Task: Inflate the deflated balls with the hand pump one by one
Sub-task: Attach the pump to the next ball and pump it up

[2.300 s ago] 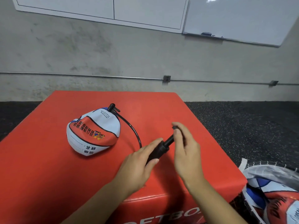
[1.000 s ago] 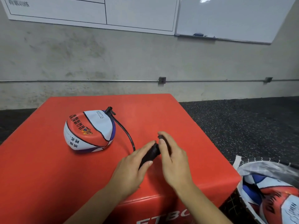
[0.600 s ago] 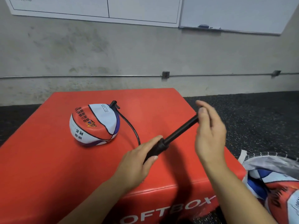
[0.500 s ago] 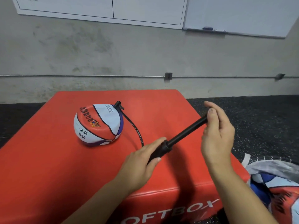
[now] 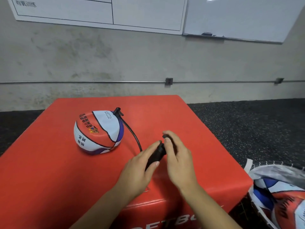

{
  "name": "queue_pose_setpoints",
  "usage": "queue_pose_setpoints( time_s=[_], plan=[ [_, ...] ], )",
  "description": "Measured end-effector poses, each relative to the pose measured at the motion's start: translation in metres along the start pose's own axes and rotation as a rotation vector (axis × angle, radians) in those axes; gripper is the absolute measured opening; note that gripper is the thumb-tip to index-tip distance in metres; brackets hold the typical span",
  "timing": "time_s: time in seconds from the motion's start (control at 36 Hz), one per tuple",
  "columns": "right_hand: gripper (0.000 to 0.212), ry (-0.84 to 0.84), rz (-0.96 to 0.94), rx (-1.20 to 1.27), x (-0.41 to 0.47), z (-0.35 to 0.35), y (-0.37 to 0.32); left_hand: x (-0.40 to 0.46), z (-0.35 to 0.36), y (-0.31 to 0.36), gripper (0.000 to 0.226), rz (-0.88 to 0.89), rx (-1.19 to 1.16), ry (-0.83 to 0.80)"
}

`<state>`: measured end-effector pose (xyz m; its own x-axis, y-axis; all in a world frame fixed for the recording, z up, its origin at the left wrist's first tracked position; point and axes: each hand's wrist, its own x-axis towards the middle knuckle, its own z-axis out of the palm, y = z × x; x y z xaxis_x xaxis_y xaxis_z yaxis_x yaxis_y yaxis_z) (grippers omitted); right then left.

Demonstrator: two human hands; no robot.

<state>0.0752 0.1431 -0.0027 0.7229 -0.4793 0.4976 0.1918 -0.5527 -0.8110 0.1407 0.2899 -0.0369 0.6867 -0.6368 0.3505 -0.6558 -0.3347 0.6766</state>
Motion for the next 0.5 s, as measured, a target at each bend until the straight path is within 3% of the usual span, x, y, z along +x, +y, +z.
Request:
queue_pose_setpoints(
  time_s=[0.19,0.39,0.5],
  plan=[
    [0.041,-0.016,-0.005,-0.138,0.005,-0.026,0.001,0.002,0.0,0.004,0.064,0.022,0.018,-0.026],
    [0.035,0.325,-0.044,0.036,0.036,-0.077,-0.006,0.003,0.002,0.013,0.07,0.044,0.083,-0.069],
    [0.036,0.401,0.0,0.154,0.043,-0.078,0.002,0.001,0.001,0.012,0.07,0.054,0.085,-0.077]
  ],
)
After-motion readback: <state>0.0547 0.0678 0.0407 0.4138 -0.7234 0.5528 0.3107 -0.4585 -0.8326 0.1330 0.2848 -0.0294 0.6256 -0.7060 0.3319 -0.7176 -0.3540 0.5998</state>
